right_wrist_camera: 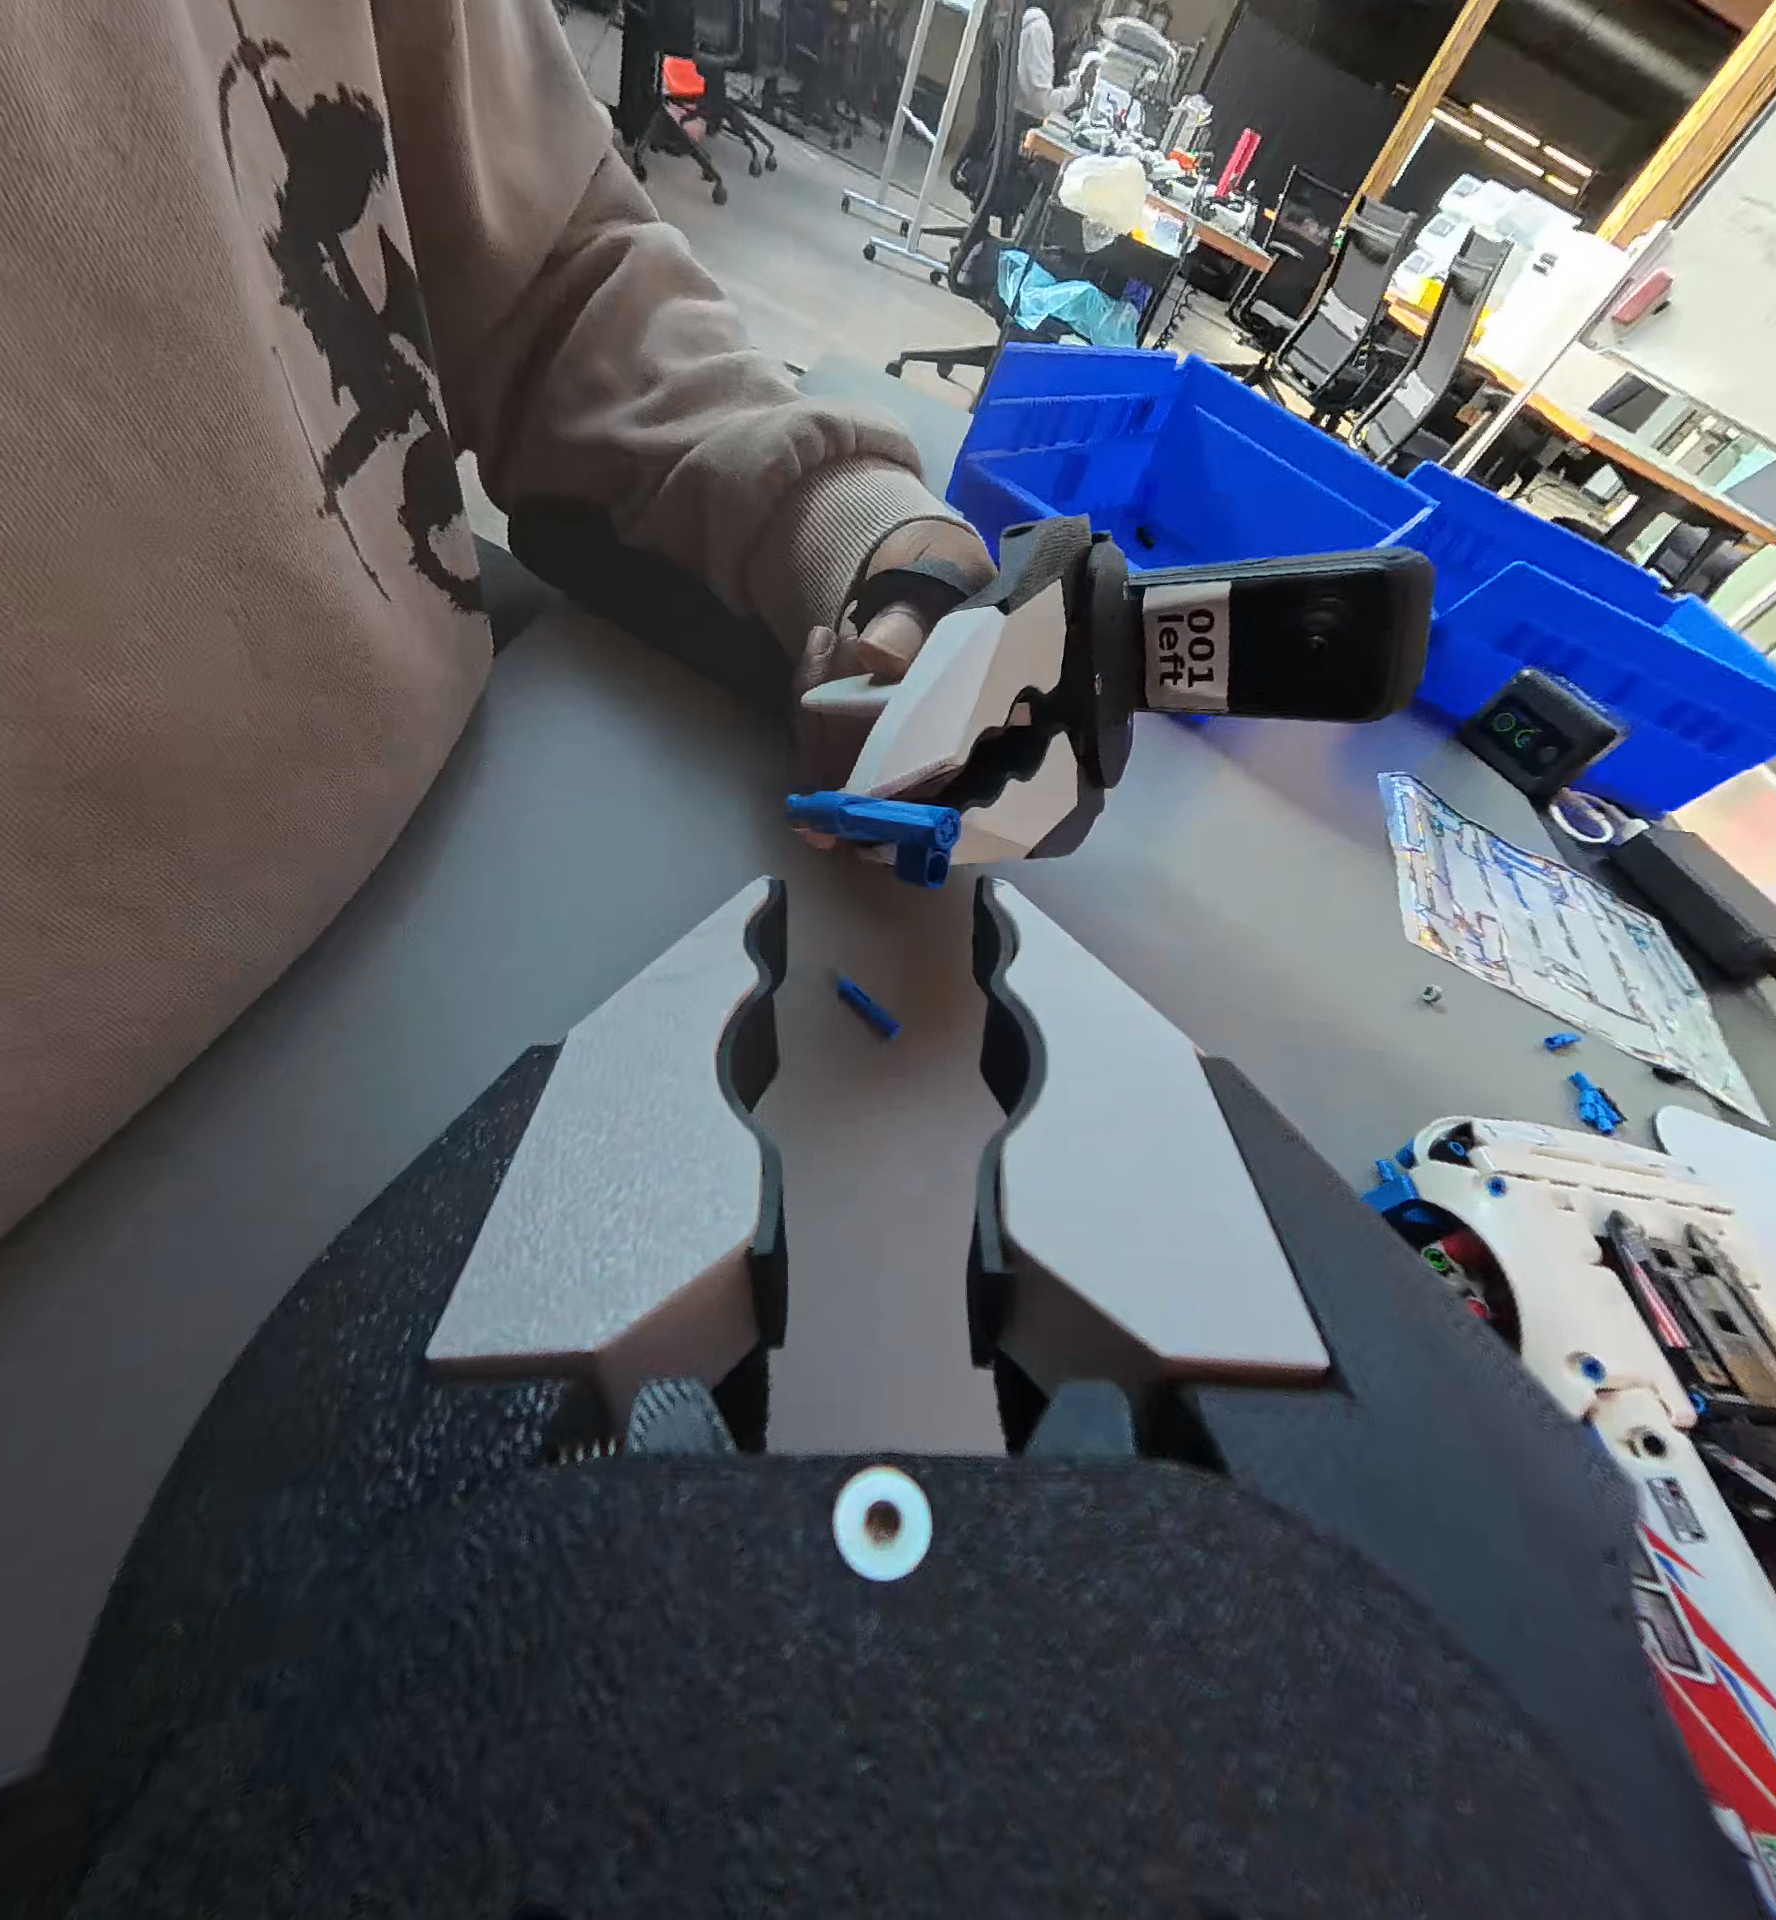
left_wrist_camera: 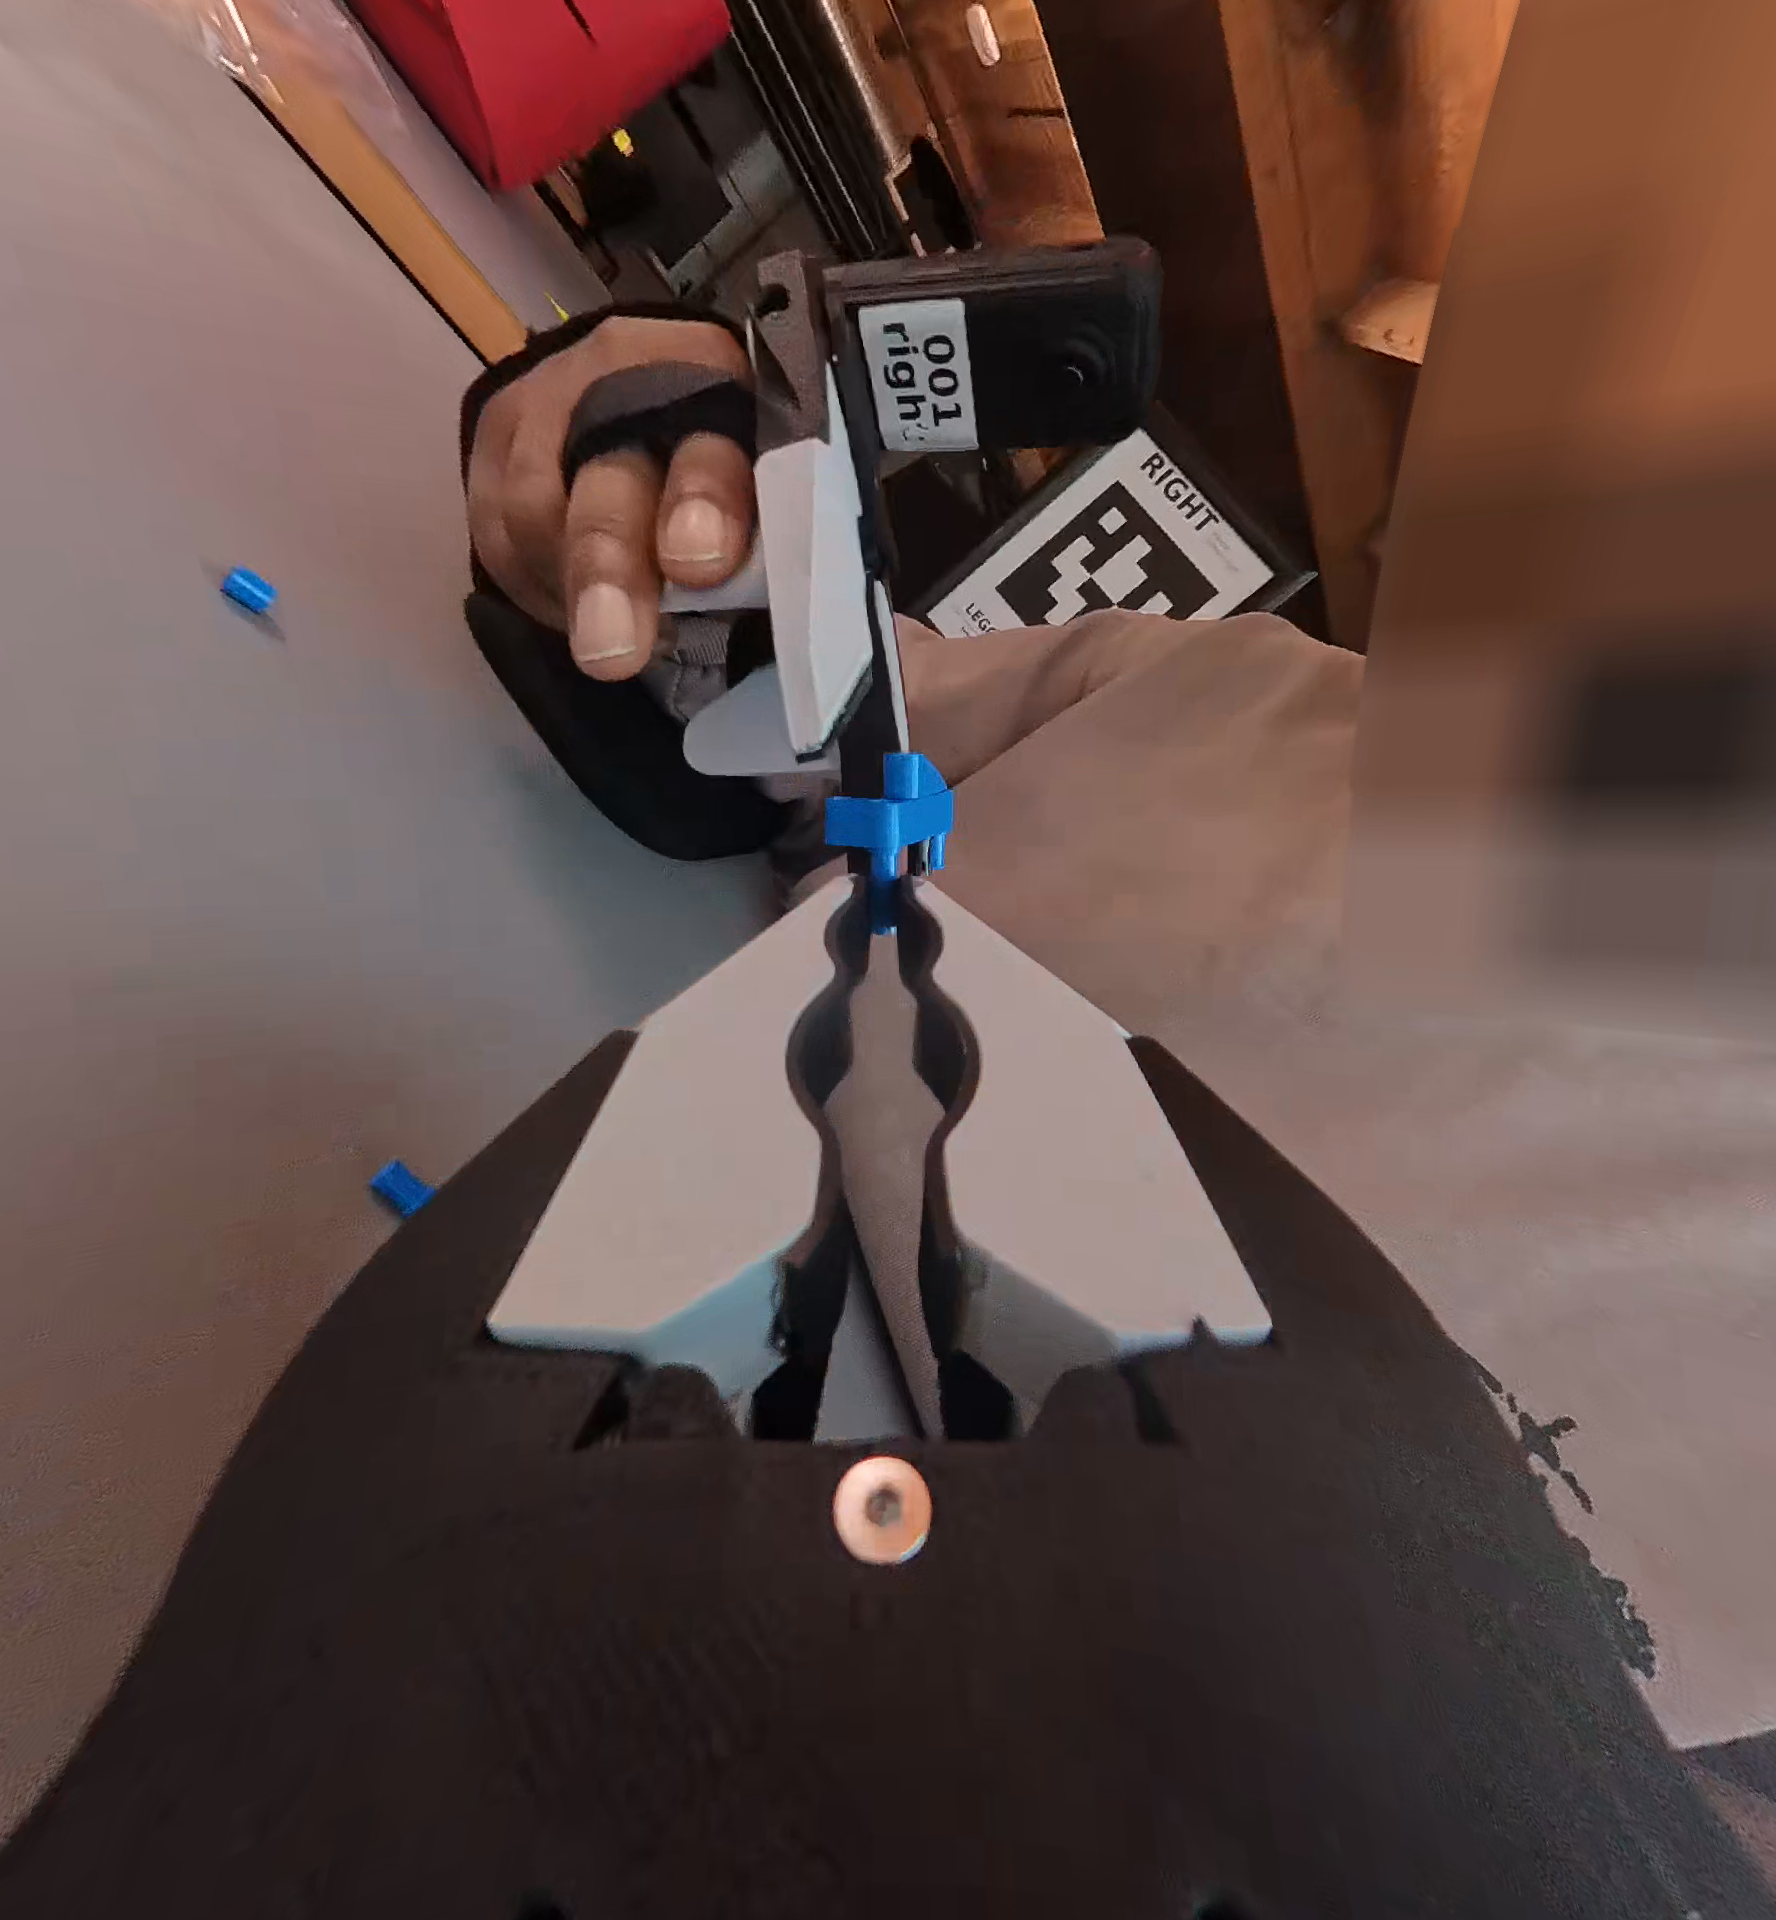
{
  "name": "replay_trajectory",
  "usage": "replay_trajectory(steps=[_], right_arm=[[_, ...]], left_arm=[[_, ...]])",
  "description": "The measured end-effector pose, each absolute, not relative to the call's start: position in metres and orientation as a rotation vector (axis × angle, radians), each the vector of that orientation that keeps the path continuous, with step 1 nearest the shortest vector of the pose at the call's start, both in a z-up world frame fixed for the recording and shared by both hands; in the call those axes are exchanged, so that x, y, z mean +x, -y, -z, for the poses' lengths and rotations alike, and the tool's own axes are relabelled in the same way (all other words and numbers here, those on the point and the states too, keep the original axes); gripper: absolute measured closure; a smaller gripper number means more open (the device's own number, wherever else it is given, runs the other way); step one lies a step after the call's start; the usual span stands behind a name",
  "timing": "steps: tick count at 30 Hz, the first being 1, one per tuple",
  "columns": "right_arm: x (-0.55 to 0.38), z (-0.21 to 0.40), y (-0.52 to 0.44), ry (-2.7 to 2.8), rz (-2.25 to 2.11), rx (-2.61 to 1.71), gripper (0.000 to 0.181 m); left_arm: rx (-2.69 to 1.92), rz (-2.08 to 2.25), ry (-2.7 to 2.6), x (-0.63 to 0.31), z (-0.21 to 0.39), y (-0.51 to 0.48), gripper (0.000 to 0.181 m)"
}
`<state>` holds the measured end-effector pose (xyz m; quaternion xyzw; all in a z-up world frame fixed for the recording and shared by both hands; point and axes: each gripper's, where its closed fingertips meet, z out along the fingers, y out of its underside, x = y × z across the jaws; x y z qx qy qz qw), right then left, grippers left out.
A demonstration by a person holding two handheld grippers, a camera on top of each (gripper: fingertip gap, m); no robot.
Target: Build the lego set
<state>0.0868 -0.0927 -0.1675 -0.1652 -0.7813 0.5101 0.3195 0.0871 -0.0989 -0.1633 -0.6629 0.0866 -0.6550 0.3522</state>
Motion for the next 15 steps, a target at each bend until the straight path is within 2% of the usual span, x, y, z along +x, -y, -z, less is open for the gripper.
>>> replay_trajectory(steps=[9, 12, 15], right_arm=[[0.095, 0.175, 0.111, 2.099, -1.284, -0.349, 0.167], [0.076, 0.175, 0.090, 2.041, -1.333, -0.623, 0.169], [0.055, 0.169, 0.068, 1.892, -1.498, -1.028, 0.169]], left_arm=[[-1.791, 1.785, -0.305, 0.110, 0.175, 0.110, 0.180], [-1.773, 1.625, -0.208, 0.092, 0.174, 0.092, 0.179], [-1.758, 1.203, -0.252, 0.067, 0.171, 0.076, 0.168]])
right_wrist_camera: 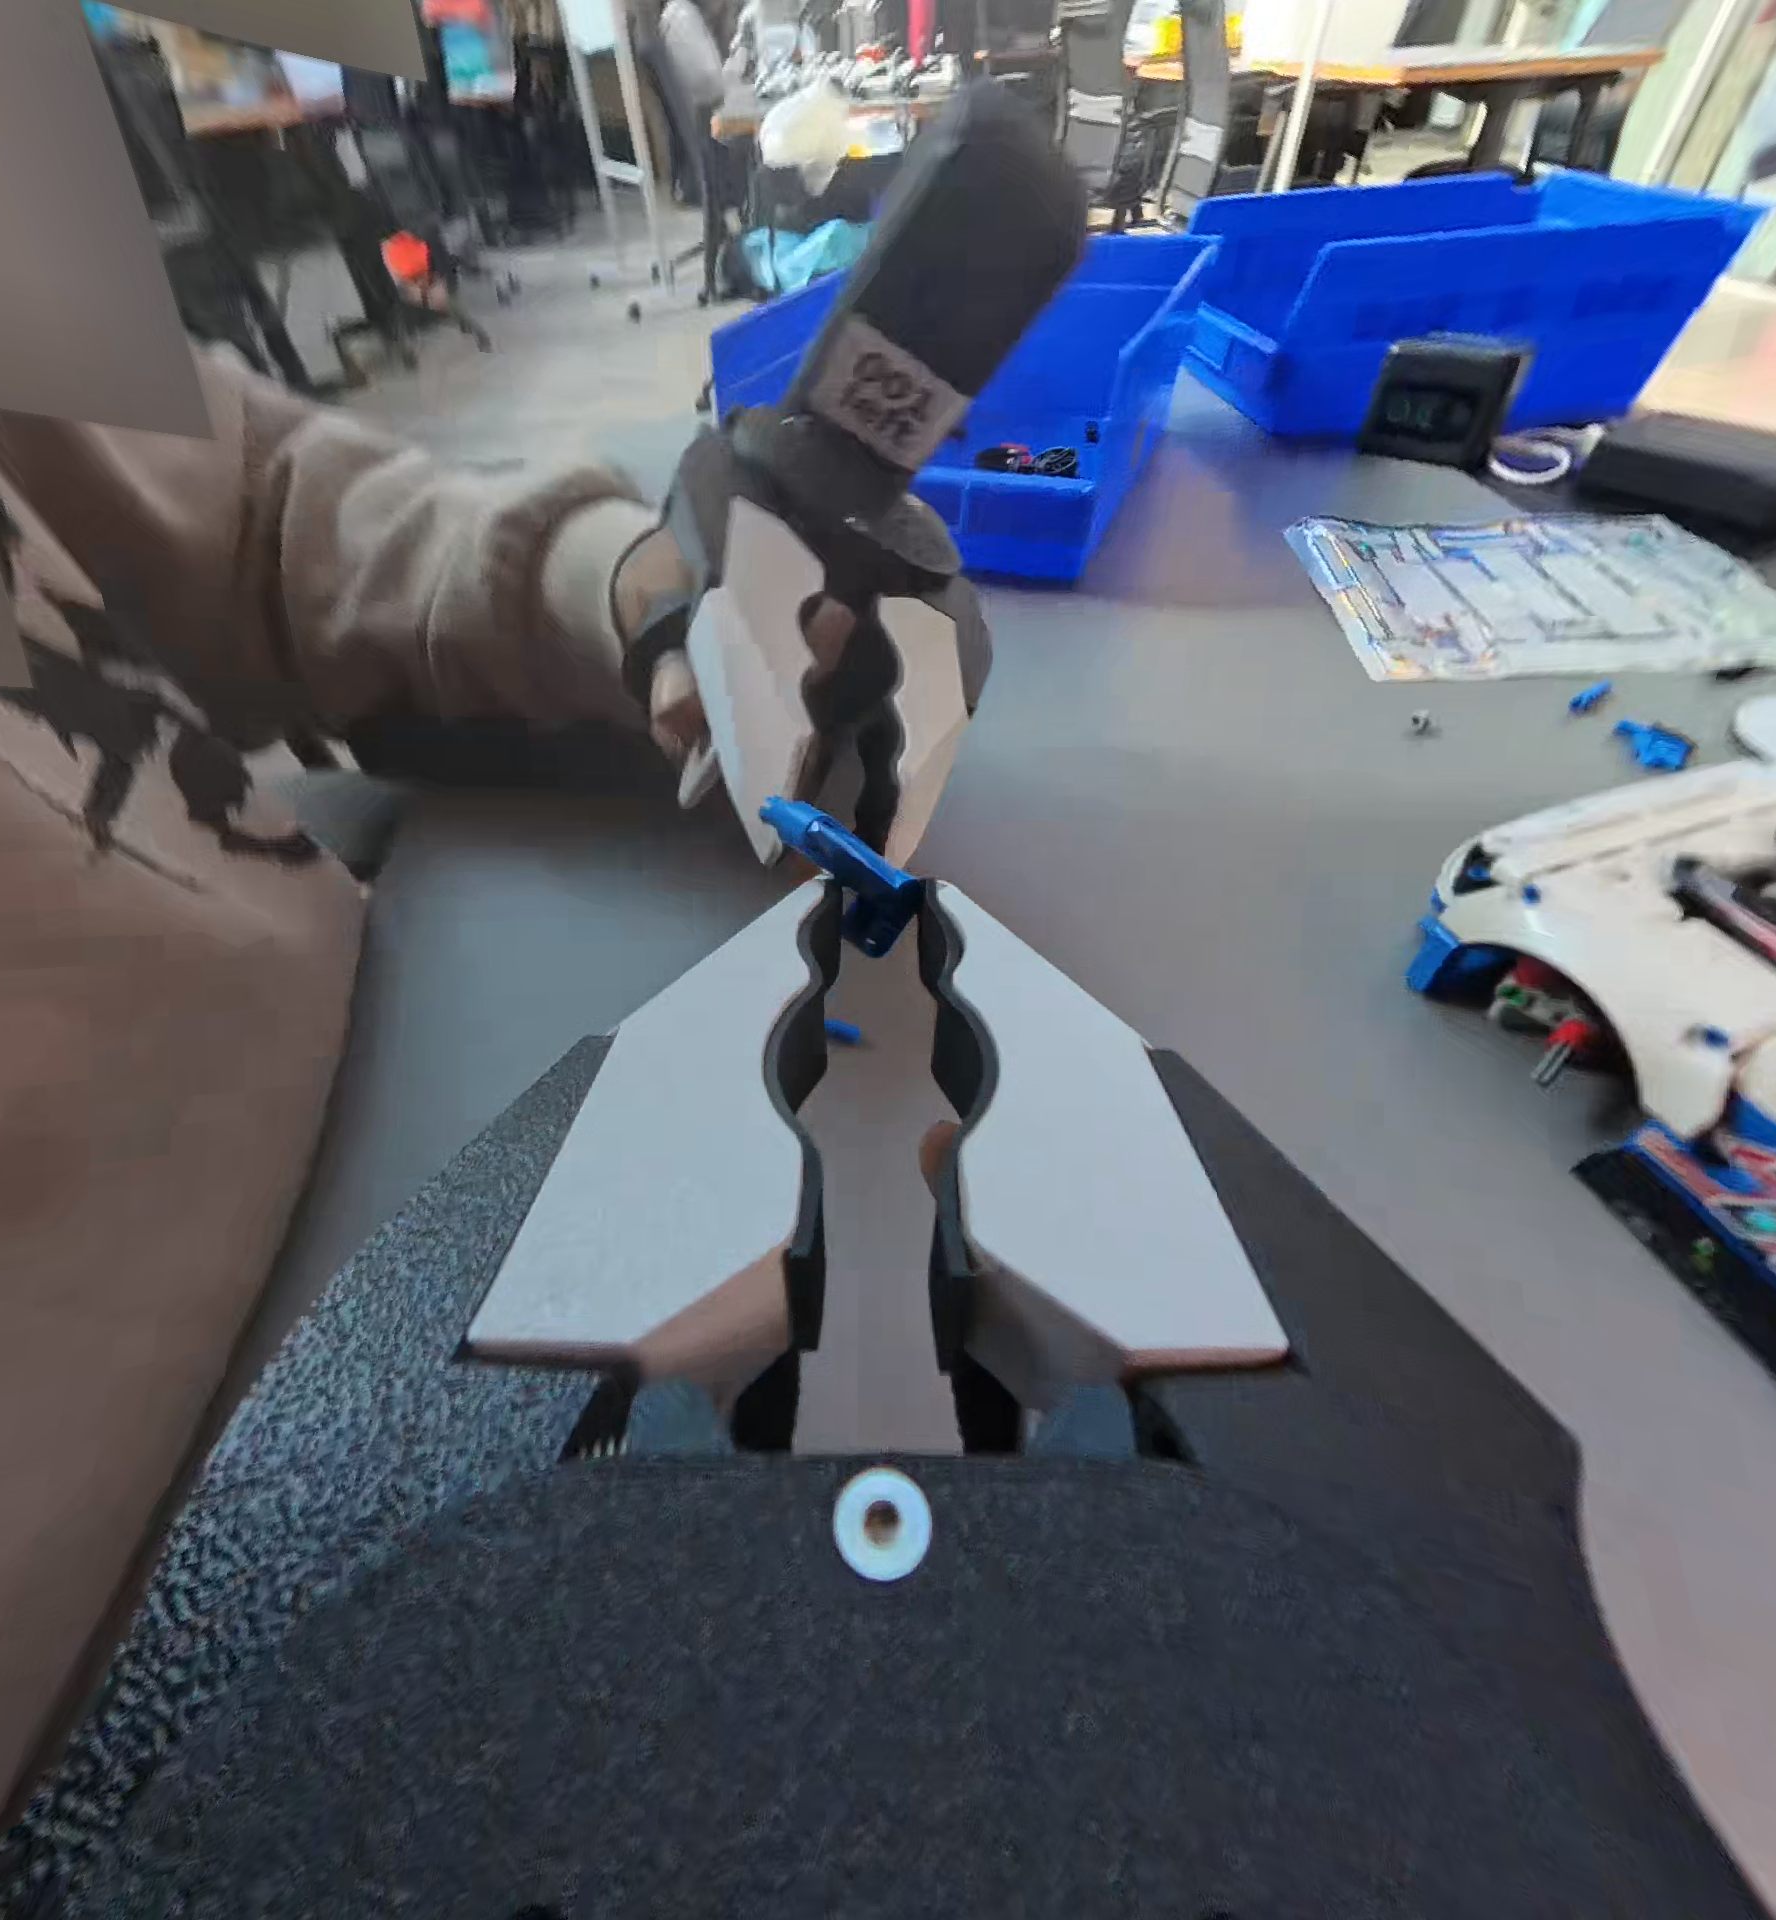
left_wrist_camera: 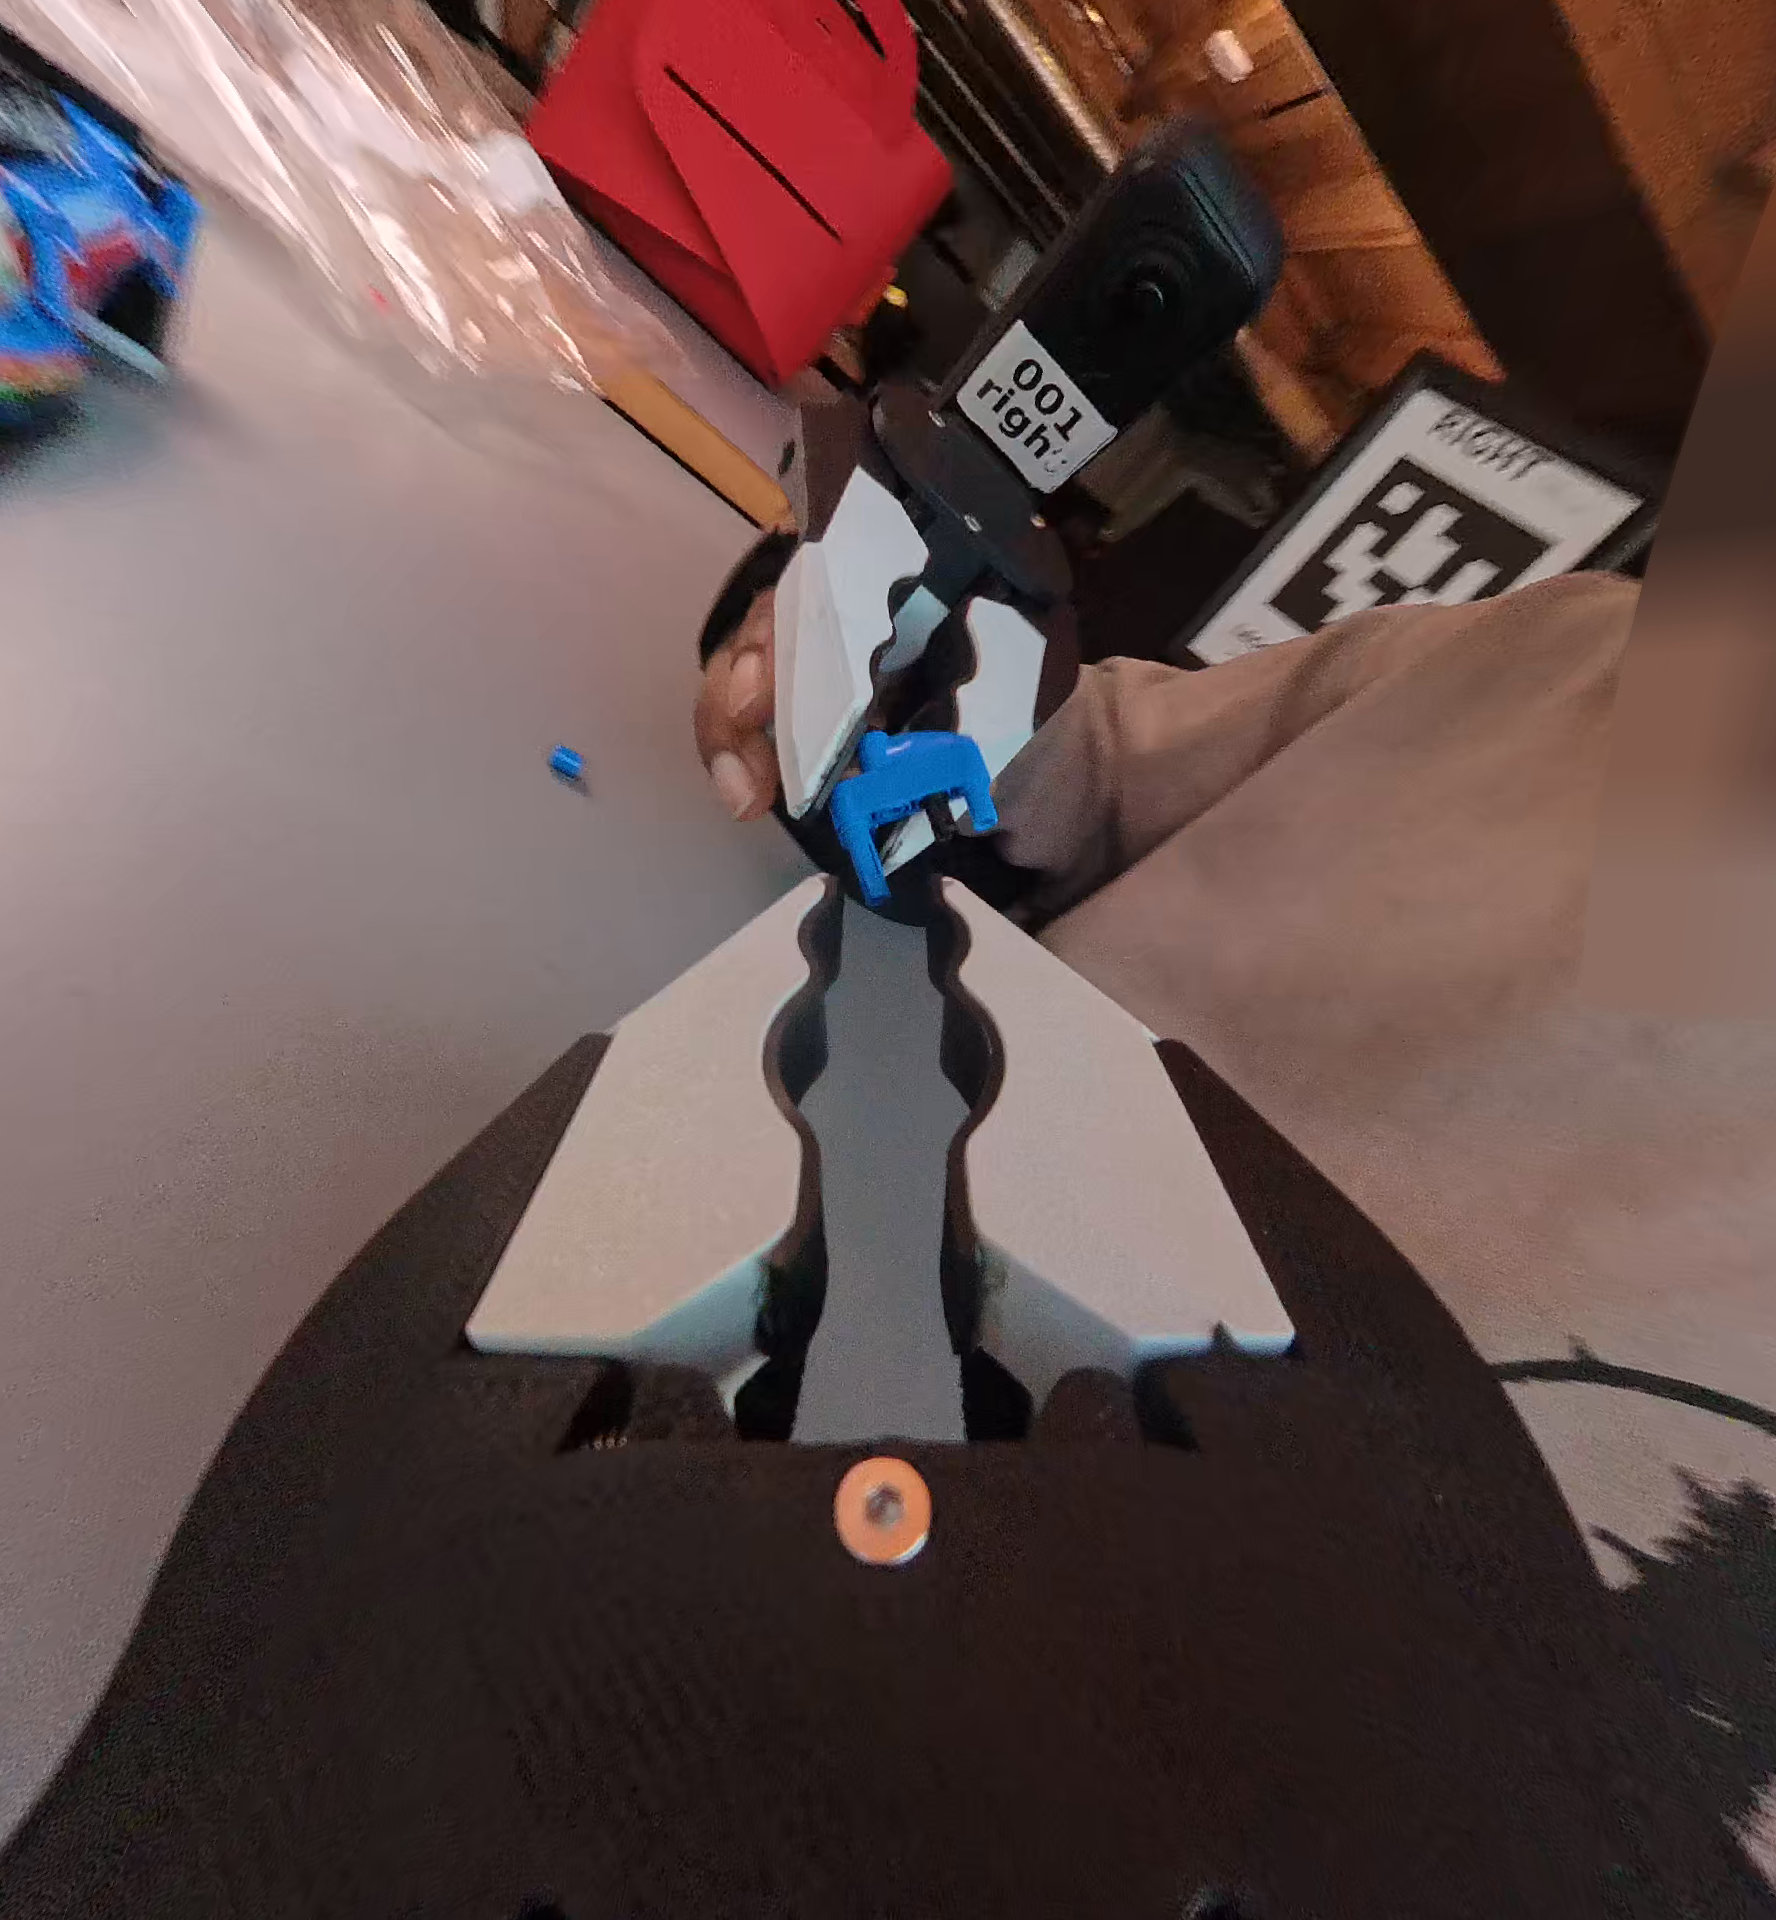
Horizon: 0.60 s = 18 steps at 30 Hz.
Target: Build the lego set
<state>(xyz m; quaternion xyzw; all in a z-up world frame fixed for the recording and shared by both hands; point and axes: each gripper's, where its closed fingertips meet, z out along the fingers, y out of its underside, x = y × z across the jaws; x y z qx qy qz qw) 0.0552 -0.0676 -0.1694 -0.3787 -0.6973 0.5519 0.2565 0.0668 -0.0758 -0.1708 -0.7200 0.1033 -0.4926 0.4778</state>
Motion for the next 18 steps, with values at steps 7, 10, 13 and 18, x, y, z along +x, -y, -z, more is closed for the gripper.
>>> replay_trajectory(steps=[7, 10, 13, 18], right_arm=[[0.037, 0.172, 0.060, 1.588, -1.865, -1.570, 0.169], [0.036, 0.176, 0.060, 1.585, -1.847, -1.596, 0.169], [0.040, 0.174, 0.062, 1.634, -1.864, -1.565, 0.169], [0.056, 0.156, 0.071, 1.807, -1.803, -1.146, 0.149]], left_arm=[[-1.753, 0.371, -0.430, 0.042, 0.170, 0.056, 0.166], [-1.775, 0.310, -0.468, 0.043, 0.175, 0.056, 0.179], [-1.764, 0.321, -0.485, 0.046, 0.175, 0.058, 0.179], [-1.707, 0.723, -0.327, 0.047, 0.159, 0.065, 0.179]])
